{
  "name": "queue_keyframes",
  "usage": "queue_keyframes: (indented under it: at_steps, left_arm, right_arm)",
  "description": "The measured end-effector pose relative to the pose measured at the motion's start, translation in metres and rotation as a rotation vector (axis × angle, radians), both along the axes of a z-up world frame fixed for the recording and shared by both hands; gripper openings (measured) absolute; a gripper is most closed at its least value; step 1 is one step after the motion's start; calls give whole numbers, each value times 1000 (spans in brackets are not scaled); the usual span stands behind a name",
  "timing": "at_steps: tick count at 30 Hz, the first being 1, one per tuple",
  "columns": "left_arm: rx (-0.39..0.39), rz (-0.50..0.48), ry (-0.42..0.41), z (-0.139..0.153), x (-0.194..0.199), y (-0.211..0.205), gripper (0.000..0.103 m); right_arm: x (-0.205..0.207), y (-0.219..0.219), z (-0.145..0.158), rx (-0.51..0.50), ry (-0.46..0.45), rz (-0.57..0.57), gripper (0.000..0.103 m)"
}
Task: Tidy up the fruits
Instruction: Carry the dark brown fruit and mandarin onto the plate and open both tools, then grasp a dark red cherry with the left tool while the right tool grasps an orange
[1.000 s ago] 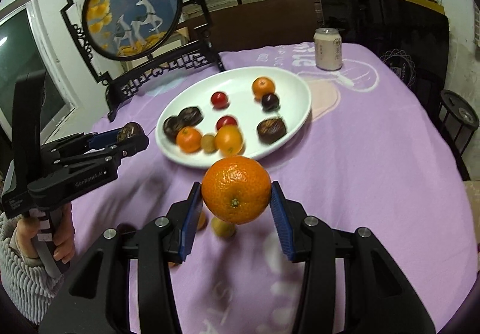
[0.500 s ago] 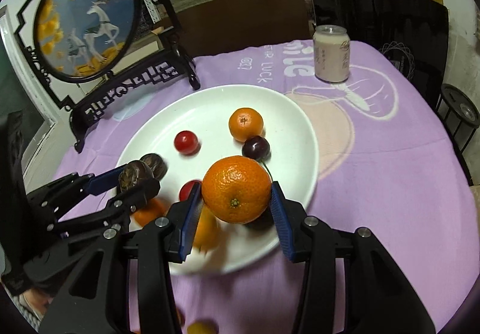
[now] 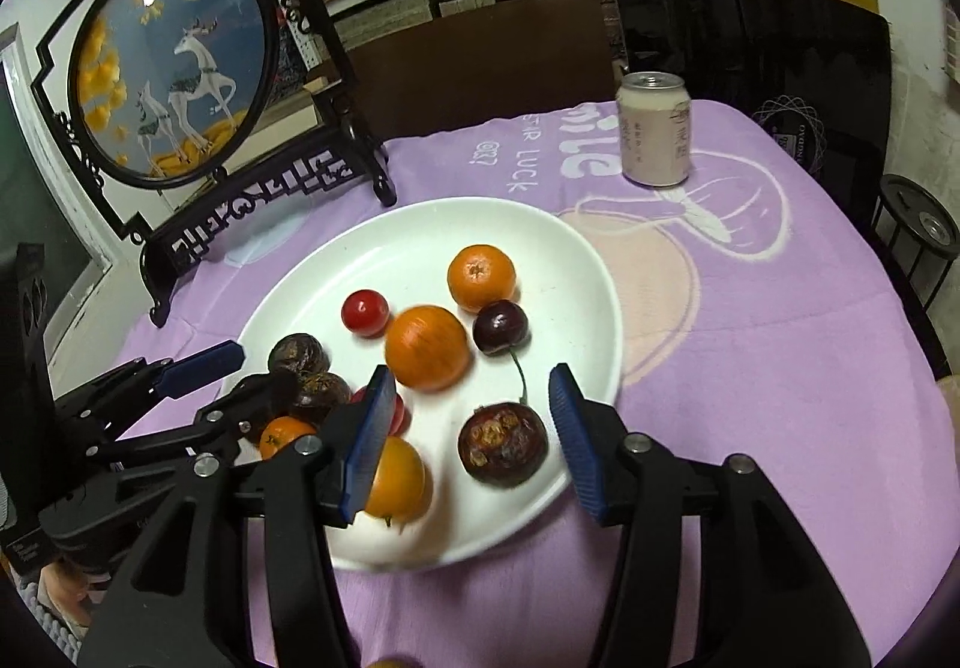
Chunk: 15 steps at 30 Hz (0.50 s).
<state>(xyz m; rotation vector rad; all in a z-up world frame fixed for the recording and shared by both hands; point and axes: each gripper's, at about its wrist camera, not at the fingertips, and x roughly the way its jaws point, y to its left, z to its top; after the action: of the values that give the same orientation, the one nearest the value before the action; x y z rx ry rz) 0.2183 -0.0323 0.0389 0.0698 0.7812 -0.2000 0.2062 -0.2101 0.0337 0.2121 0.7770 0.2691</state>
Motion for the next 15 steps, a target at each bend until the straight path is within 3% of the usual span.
queue_keyframes:
  at_steps: [7,15]
  left_arm:
    - [31,22,-17,6,-40,14,66]
    - [68,51,-16,-9,-103,37,72]
  right_arm:
    - [-38,-2,9,5,-30,-4,62]
    - [-92,9,2,-29,-55,31,65]
